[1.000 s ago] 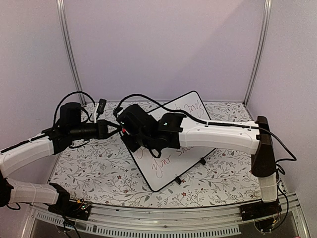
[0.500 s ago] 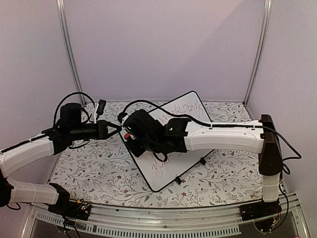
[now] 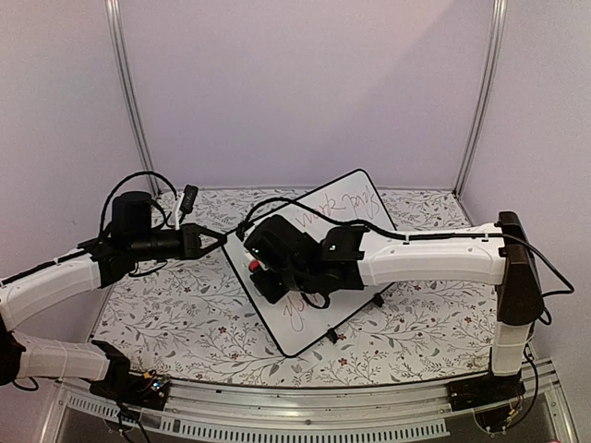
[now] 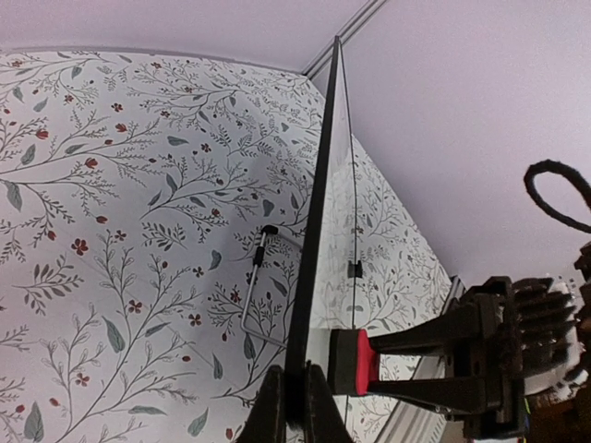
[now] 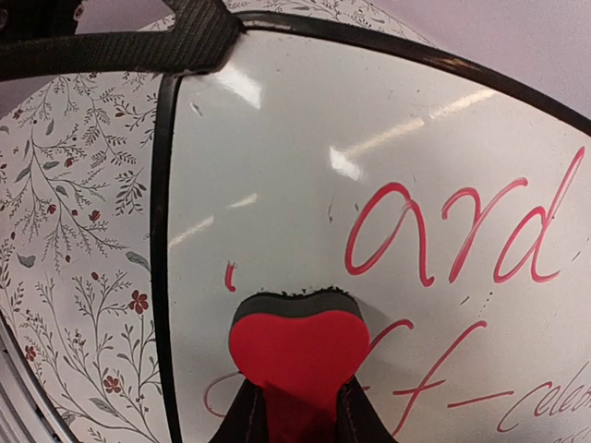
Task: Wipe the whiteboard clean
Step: Erase the whiteboard on the whiteboard stand.
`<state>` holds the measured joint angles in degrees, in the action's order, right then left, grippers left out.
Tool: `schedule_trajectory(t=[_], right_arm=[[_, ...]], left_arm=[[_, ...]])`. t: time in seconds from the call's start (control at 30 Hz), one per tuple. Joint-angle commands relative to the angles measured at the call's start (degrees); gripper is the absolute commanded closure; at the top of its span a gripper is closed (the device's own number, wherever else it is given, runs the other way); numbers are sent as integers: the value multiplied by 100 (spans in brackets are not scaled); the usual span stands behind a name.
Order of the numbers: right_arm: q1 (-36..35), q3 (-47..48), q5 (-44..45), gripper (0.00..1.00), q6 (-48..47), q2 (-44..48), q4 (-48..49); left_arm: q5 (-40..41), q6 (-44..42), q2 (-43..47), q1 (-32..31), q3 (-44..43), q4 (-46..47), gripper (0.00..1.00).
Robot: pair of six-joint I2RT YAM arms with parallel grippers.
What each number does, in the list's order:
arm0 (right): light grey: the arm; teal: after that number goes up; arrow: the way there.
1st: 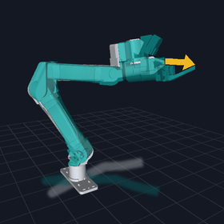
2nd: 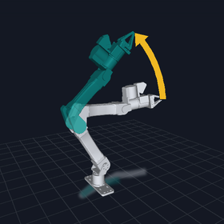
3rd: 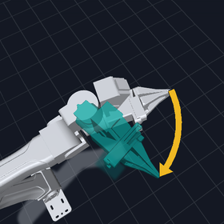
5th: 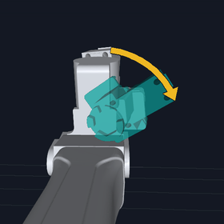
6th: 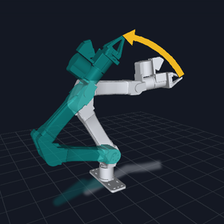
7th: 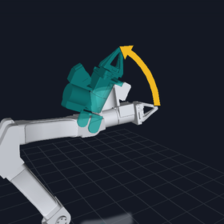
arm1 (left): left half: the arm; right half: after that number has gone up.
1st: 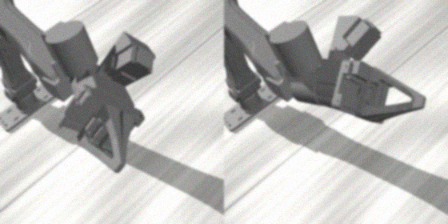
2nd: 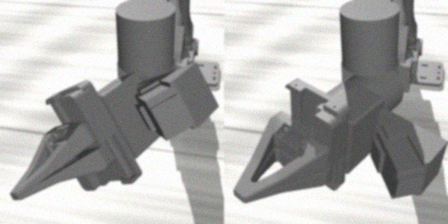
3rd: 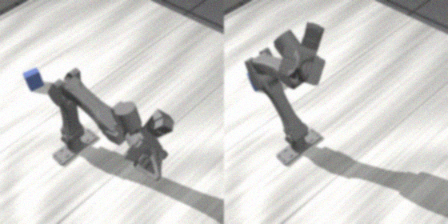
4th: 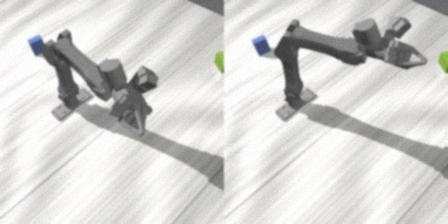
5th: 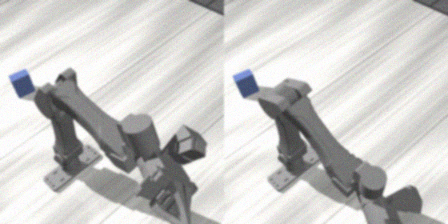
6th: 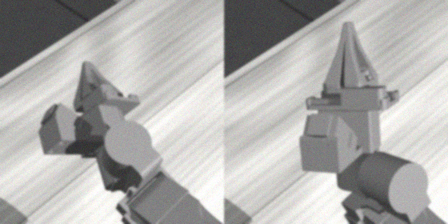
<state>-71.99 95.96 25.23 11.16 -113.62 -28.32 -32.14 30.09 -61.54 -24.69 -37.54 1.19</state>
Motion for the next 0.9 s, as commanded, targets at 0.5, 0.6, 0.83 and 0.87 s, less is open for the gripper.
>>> schedule_trajectory(t=[0.5,0.6,0.83,0.87], right_arm=[[-77,1221,81,97,-352,-648,-699],[-79,1319,77,97,-368,-758,-757],[-105,832,242,97,-161,-672,-944],[-105,715,257,97,-102,-631,-946]], left_arm=[[-372,-161,-43,-49,13,216,100],[-372,-161,-42,-47,15,215,100],[-393,-165,-34,-52,13,224,100],[-402,-164,-23,-50,15,230,100]])
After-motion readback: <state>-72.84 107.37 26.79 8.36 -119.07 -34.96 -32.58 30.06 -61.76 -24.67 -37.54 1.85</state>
